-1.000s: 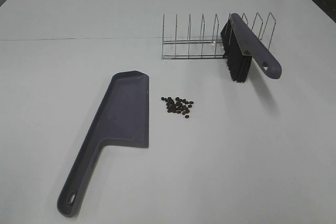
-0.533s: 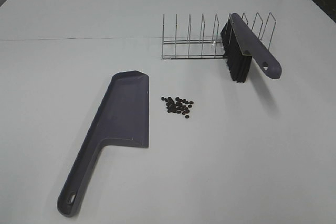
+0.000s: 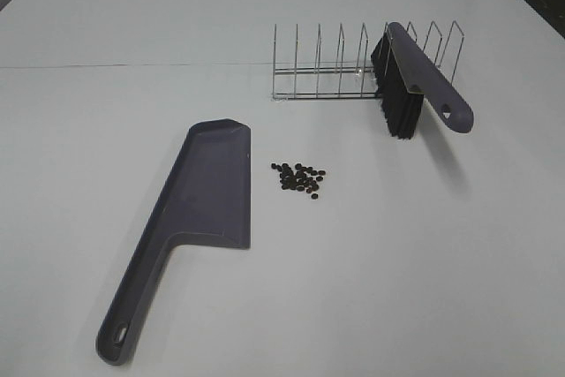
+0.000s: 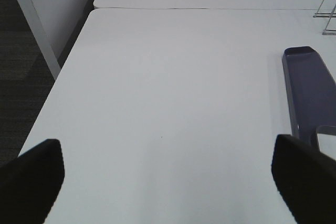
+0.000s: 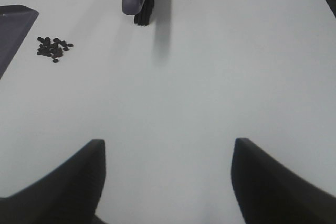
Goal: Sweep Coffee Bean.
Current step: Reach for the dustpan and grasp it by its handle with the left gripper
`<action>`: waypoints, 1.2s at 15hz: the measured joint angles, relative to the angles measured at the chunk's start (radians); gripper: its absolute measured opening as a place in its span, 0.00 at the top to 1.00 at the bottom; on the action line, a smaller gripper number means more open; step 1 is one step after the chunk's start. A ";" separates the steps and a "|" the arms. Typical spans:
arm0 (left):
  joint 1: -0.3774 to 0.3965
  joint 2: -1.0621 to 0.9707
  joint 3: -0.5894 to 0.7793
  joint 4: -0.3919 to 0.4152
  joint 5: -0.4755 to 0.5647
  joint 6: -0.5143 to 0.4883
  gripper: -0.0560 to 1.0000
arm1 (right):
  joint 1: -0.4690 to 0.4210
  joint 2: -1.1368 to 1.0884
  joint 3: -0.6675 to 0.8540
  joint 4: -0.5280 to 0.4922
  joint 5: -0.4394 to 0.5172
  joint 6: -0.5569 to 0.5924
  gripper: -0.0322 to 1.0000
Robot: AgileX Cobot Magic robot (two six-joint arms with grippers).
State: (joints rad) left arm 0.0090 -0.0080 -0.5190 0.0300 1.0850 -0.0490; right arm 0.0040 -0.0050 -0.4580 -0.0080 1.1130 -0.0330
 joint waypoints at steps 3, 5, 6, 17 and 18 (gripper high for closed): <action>0.000 0.000 0.000 0.000 0.000 0.000 0.01 | 0.000 0.000 0.000 0.000 0.000 0.000 0.42; 0.000 0.000 0.000 0.000 0.000 0.000 0.01 | 0.000 0.000 0.000 0.000 0.000 0.000 0.42; 0.000 0.000 0.000 0.000 0.000 0.000 0.01 | 0.000 0.000 0.000 0.000 0.000 0.000 0.42; 0.000 0.598 -0.213 -0.030 0.139 0.049 0.01 | 0.000 0.000 0.000 0.000 0.000 0.000 0.42; -0.008 0.835 -0.263 -0.040 0.137 0.043 0.01 | 0.000 0.000 0.000 0.000 0.000 0.000 0.42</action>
State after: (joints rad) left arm 0.0010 0.8270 -0.7820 -0.0100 1.2220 -0.0060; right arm 0.0040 -0.0050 -0.4580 -0.0080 1.1130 -0.0330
